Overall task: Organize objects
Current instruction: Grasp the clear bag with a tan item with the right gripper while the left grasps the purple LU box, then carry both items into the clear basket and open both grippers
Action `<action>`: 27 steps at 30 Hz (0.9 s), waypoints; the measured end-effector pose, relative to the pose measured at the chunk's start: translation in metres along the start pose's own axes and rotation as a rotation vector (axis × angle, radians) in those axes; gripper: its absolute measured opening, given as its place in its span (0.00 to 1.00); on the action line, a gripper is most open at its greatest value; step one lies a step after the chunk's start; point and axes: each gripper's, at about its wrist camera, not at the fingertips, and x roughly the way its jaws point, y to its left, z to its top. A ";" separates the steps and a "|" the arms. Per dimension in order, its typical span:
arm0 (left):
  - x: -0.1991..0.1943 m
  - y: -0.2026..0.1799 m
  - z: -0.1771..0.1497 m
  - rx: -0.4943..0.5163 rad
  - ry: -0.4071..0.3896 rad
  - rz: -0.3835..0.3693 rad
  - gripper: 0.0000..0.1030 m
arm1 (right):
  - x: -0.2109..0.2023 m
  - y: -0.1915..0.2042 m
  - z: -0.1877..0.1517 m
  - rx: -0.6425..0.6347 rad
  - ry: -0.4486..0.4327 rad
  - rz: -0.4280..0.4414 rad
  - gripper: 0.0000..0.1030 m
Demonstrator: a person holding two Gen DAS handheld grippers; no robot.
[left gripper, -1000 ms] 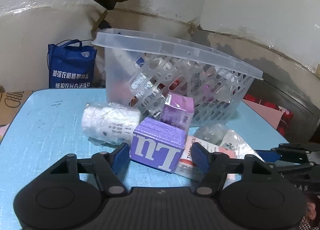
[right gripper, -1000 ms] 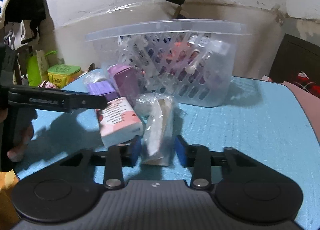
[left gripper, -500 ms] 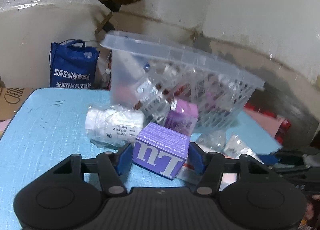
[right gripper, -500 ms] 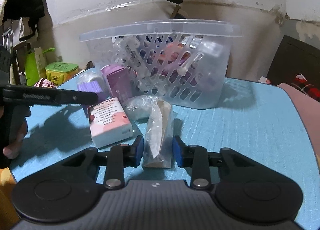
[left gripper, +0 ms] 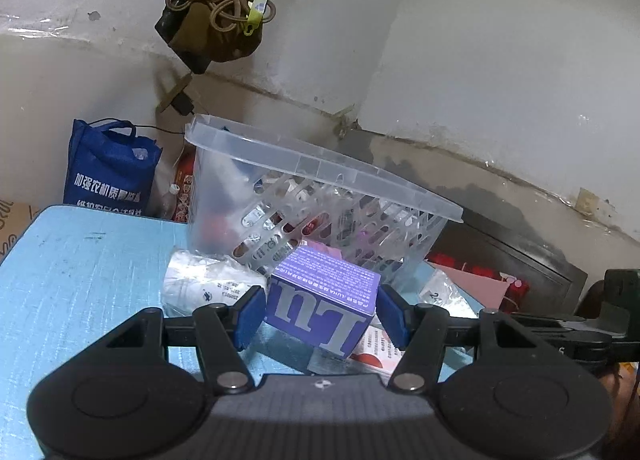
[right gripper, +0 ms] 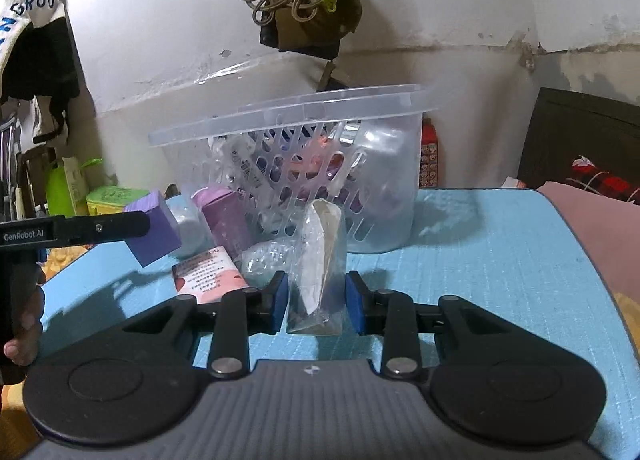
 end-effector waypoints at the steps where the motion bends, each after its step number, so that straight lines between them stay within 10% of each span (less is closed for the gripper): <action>1: 0.000 0.000 0.000 -0.001 0.001 0.001 0.63 | -0.001 -0.001 -0.001 0.004 -0.009 0.004 0.34; 27: -0.025 -0.004 0.010 -0.022 -0.078 -0.019 0.63 | -0.039 -0.005 -0.001 0.058 -0.181 0.023 0.34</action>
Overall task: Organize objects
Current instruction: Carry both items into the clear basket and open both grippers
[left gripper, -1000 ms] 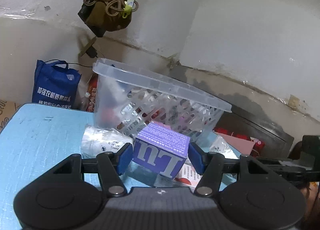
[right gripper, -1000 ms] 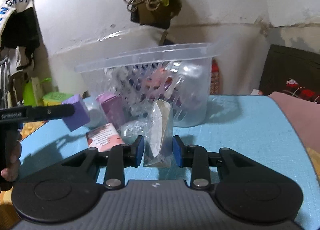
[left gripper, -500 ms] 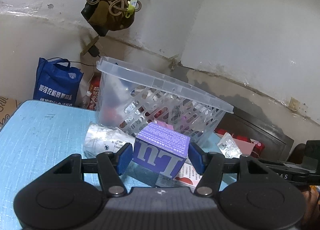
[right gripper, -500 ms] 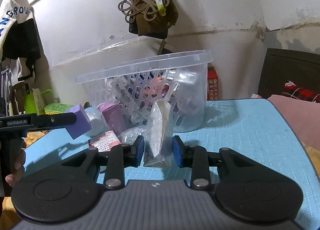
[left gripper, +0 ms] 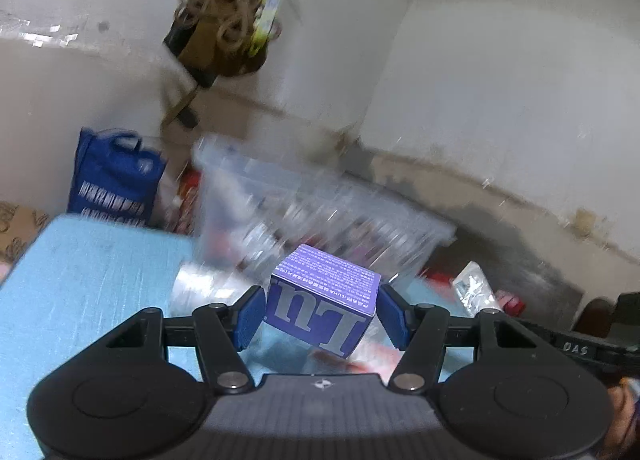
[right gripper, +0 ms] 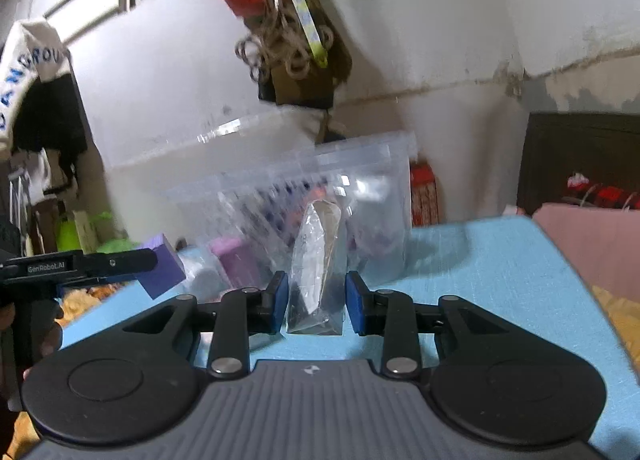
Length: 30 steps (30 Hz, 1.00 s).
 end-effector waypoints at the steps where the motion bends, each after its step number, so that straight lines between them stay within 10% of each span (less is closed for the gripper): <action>1: -0.008 -0.006 0.008 0.005 -0.028 -0.012 0.63 | -0.007 0.003 0.006 -0.004 -0.021 0.001 0.34; 6: -0.009 -0.037 0.083 0.027 -0.120 -0.050 0.63 | -0.008 0.023 0.075 -0.075 -0.109 0.009 0.34; 12: 0.079 -0.036 0.148 0.045 0.000 0.034 0.68 | 0.069 0.028 0.144 -0.156 -0.074 -0.021 0.37; 13: 0.093 -0.030 0.149 0.024 0.044 0.026 0.74 | 0.079 0.026 0.146 -0.153 -0.063 -0.020 0.52; 17: 0.115 -0.011 0.135 -0.025 0.106 0.104 0.74 | 0.098 0.028 0.135 -0.217 -0.016 -0.071 0.74; 21: 0.065 -0.016 0.118 -0.003 -0.008 0.061 0.77 | 0.059 0.020 0.116 -0.137 -0.072 -0.039 1.00; 25: 0.026 -0.015 0.077 0.052 -0.042 0.140 0.90 | 0.035 0.011 0.073 -0.056 -0.037 -0.031 1.00; 30: 0.040 0.020 0.034 0.006 0.124 0.226 0.89 | 0.068 0.010 0.028 -0.049 0.191 -0.049 0.99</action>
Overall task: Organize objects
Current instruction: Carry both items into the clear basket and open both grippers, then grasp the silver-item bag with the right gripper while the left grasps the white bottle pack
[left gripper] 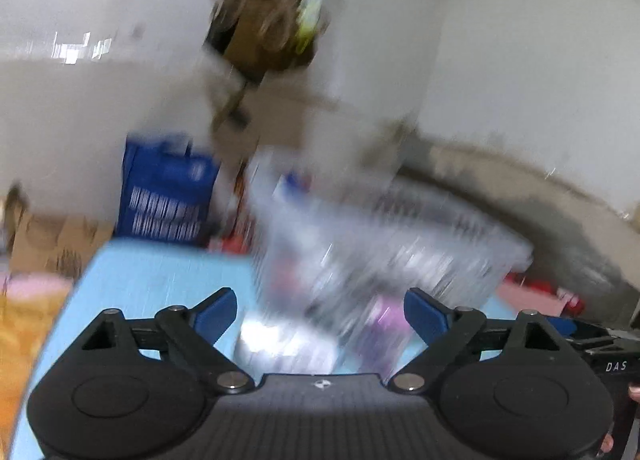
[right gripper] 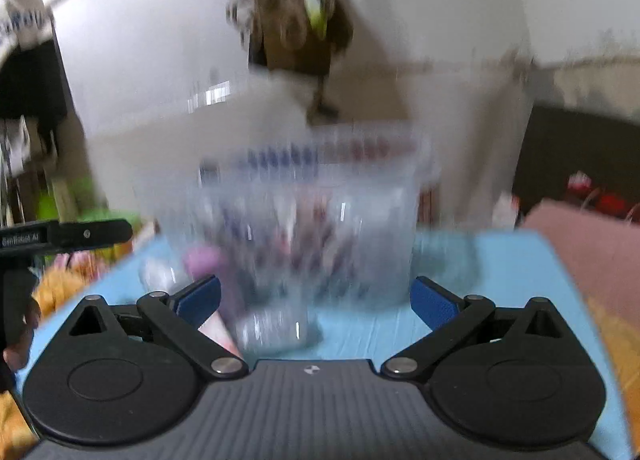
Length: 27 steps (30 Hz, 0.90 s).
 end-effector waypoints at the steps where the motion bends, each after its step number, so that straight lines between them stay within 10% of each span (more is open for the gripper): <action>1: 0.005 0.003 -0.003 0.000 0.024 0.011 0.89 | 0.007 0.001 -0.002 -0.003 0.033 0.004 0.96; 27: 0.053 0.001 -0.018 0.012 0.187 0.023 0.88 | 0.055 0.001 -0.006 0.037 0.178 0.188 0.63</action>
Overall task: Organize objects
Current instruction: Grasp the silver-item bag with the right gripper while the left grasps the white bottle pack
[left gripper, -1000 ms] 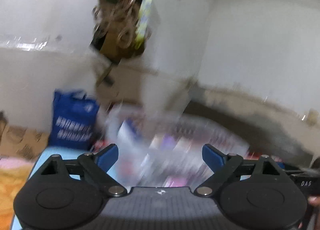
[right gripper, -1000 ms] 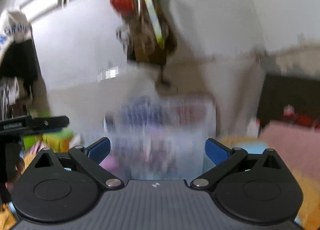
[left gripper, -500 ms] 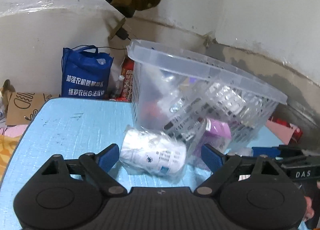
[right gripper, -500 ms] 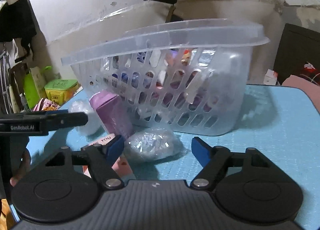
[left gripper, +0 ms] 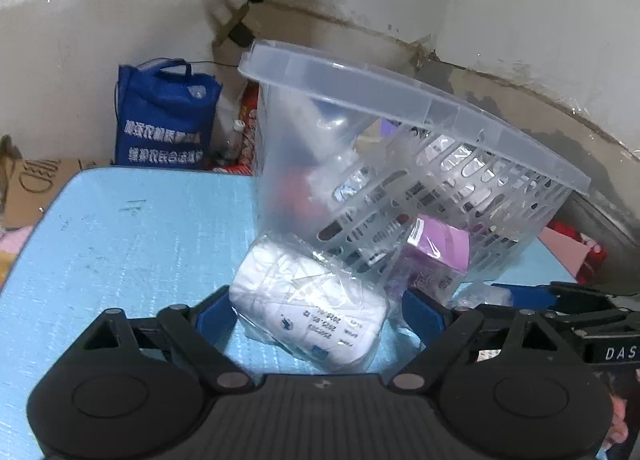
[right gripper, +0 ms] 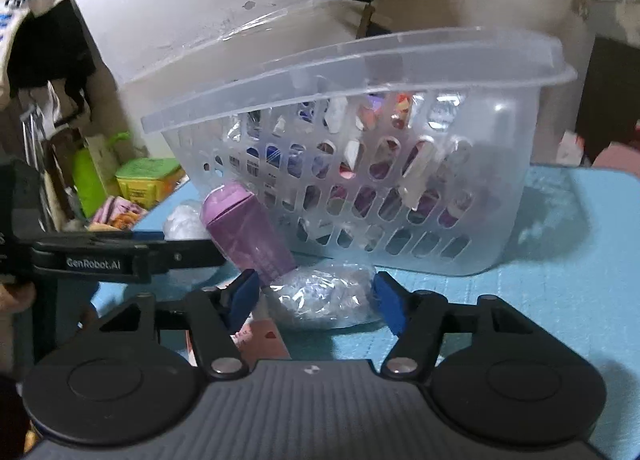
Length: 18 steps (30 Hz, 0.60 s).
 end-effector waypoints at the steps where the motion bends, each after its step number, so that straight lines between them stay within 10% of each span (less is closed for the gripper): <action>1: 0.000 0.000 0.000 0.001 0.001 0.000 0.88 | 0.000 -0.002 0.000 0.010 0.003 0.013 0.59; 18: -0.036 -0.010 -0.023 -0.018 -0.111 -0.187 0.77 | -0.052 -0.010 -0.021 0.014 -0.157 -0.172 0.56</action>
